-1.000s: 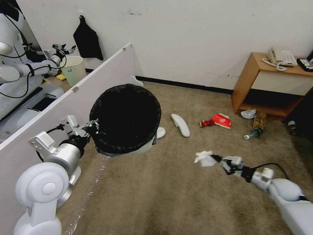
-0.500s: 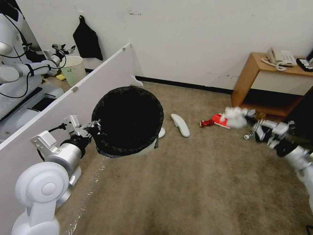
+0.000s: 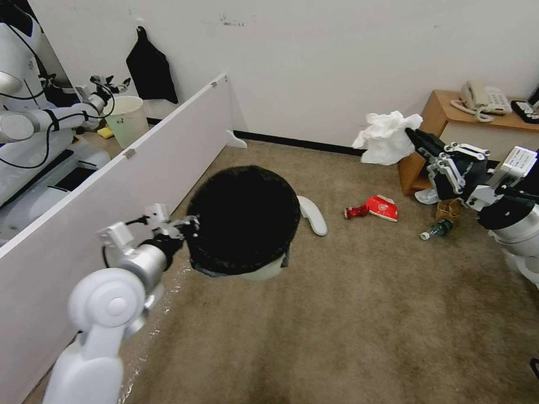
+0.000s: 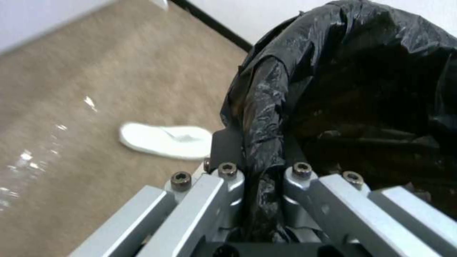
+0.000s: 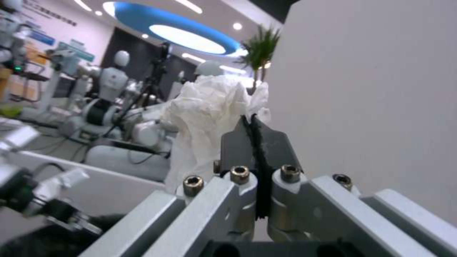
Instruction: Pick up the trash bin, then pick up the garbage from the floor and place it into the trash bin.
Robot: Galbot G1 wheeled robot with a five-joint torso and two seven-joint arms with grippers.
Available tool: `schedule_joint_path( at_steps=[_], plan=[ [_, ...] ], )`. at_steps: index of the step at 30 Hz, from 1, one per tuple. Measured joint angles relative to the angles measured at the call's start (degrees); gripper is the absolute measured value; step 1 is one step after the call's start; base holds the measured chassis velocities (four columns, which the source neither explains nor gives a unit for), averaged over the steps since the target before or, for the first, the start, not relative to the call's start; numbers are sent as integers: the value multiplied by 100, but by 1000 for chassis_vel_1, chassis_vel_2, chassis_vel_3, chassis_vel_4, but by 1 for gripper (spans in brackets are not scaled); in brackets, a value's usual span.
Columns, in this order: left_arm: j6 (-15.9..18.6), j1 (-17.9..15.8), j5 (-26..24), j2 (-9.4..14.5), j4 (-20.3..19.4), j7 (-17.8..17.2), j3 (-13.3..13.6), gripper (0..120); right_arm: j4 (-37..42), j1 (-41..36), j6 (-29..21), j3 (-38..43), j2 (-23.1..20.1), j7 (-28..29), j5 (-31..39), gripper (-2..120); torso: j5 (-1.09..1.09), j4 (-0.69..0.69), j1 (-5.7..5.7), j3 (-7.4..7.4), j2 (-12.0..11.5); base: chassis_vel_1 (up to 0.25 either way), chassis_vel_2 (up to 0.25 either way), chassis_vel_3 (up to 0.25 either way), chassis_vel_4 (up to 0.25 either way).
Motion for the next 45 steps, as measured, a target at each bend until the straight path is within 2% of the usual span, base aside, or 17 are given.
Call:
schedule_joint_path(
  at_steps=[1, 3, 4, 6, 7, 9, 10, 12, 13, 15, 18, 21, 33, 45],
  plan=[
    [0, 0, 0, 0, 0, 0, 0, 4, 0, 0, 0, 0, 0, 0, 0, 0, 0, 0, 0, 0, 0, 0, 0, 0, 0],
    [-59, -130, 21, -5, 220, 63, 293, 4, 27, -68, 4, -179, 13, -87, -58, 0, 0, 0, 0, 0, 0, 0, 0, 0, 0],
    [-59, -130, 21, -5, 220, 63, 293, 4, 27, -68, 4, -179, 13, -87, -58, 0, 0, 0, 0, 0, 0, 0, 0, 0, 0],
    [-102, -241, 26, -18, 358, 96, 538, 4, 27, -122, 16, -342, 37, -139, -156, 0, 0, 0, 0, 0, 0, 0, 0, 0, 0],
    [-102, -241, 26, -18, 358, 96, 538, 4, 27, -122, 16, -342, 37, -139, -156, 0, 0, 0, 0, 0, 0, 0, 0, 0, 0],
    [-137, -319, 30, -36, 432, 116, 729, 4, 21, -167, 23, -488, 46, -154, -220, 0, 1, 0, 0, 0, 0, 0, 0, 0, 0],
    [-137, -319, 30, -36, 432, 116, 729, 4, 21, -167, 23, -488, 46, -154, -220, 0, 1, 0, 0, 0, 0, 0, 0, 0, 0],
    [-173, -378, 37, -56, 492, 142, 951, 4, -14, -196, 37, -691, 44, -163, -318, 0, 1, 0, 0, 0, 0, 0, 0, 0, 0],
    [-173, -378, 37, -56, 492, 142, 951, 4, -14, -196, 37, -691, 44, -163, -318, 0, 1, 0, 0, 0, 0, 0, 0, 0, 0],
    [-210, -412, 88, -78, 546, 178, 1168, 4, -83, -172, 50, -909, 41, -167, -403, 0, 1, 0, 0, 0, 0, 0, 0, 0, 0],
    [-224, -421, 124, -91, 563, 192, 1256, 4, -114, -155, 54, -1011, 41, -167, -444, 0, 1, 0, 0, 0, 0, 0, 0, 0, 0],
    [-235, -428, 194, -124, 575, 200, 1489, 4, -223, -103, 56, -1320, 57, -141, -533, 0, 1, 0, 0, 0, 0, 0, 0, 0, 0],
    [-261, -359, 342, -137, 534, 222, 1813, 4, -509, -8, 67, -1732, 94, -105, -698, 0, 0, 0, 0, 0, 0, 0, 0, 0, 0],
    [-275, -305, 413, -155, 455, 246, 1810, 4, -554, -159, 84, -1770, 159, 43, -1004, 0, 0, 0, 0, 0, 0, 0, 0, 0, 0]
  ],
)
